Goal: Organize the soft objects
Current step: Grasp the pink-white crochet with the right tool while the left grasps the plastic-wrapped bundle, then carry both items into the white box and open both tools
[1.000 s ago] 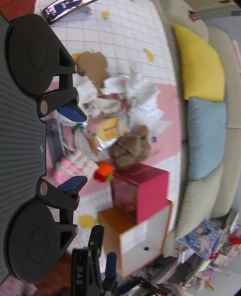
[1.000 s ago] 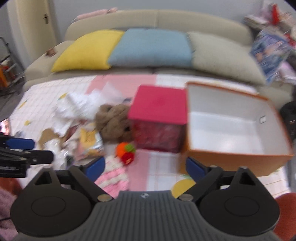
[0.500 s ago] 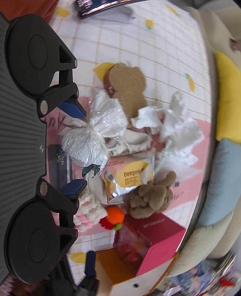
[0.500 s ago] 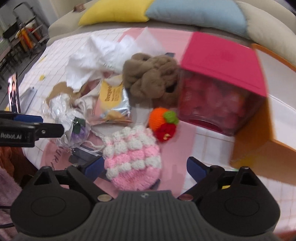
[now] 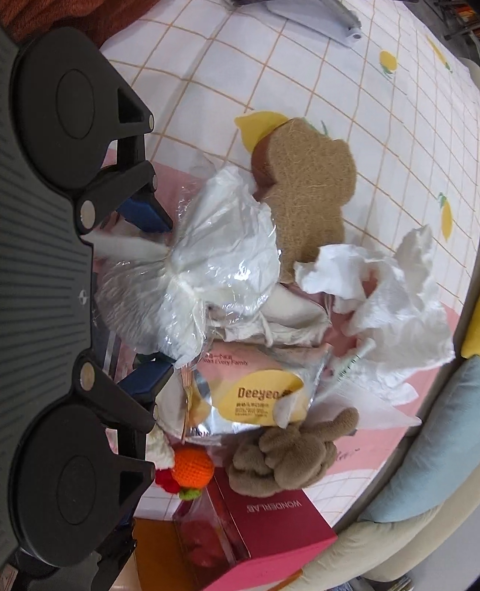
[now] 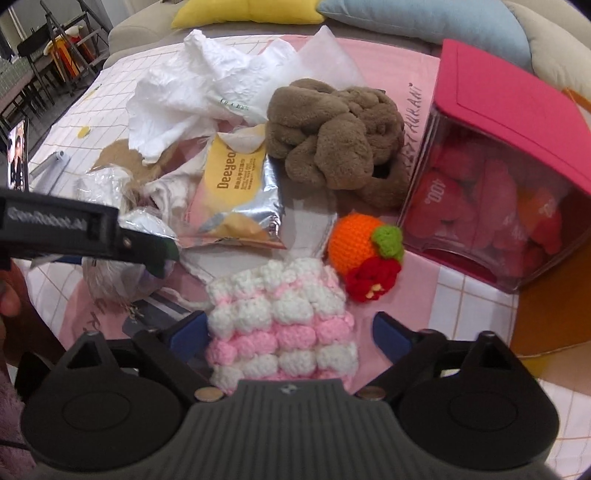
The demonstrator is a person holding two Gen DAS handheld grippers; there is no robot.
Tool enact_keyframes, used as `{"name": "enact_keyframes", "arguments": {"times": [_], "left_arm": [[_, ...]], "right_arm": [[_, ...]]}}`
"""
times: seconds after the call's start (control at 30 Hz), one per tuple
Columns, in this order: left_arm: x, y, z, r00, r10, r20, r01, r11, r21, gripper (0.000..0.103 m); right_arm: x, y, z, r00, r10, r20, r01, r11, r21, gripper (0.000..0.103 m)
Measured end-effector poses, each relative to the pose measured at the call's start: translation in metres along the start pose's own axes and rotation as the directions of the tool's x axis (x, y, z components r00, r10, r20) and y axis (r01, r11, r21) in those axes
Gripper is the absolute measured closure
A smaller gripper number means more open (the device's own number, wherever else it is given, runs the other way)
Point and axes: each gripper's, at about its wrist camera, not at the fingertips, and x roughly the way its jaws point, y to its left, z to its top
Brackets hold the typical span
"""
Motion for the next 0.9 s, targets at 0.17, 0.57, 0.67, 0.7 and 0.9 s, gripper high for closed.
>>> {"name": "enact_keyframes", "arguments": {"times": [0.17, 0.57, 0.67, 0.7, 0.9], "left_arm": [[0.003, -0.001, -0.004, 1.0, 0.002, -0.008, -0.001, 1.0, 0.023, 0.028], [-0.018, -0.004, -0.013, 1.0, -0.027, 0.008, 0.026, 0.994, 0.109, 0.044], [-0.032, -0.008, -0.016, 0.998, -0.056, 0.02, 0.053, 0.989, 0.14, 0.045], [-0.038, -0.009, -0.017, 0.998, -0.064, 0.025, 0.06, 0.987, 0.152, 0.045], [-0.07, -0.028, -0.021, 0.993, -0.105, 0.047, 0.09, 0.965, 0.248, 0.045]], "right_arm": [[-0.002, 0.003, -0.002, 1.0, 0.007, 0.004, -0.007, 1.0, -0.017, 0.029], [-0.022, 0.008, -0.011, 0.999, 0.002, 0.053, 0.002, 0.998, -0.066, 0.062], [-0.035, 0.004, -0.011, 0.997, 0.024, 0.074, -0.021, 0.999, -0.035, 0.063], [-0.04, 0.004, -0.011, 0.996, 0.025, 0.08, -0.023, 0.999, -0.026, 0.063], [-0.083, -0.002, -0.01, 0.988, 0.027, 0.151, -0.029, 1.0, 0.01, 0.063]]}}
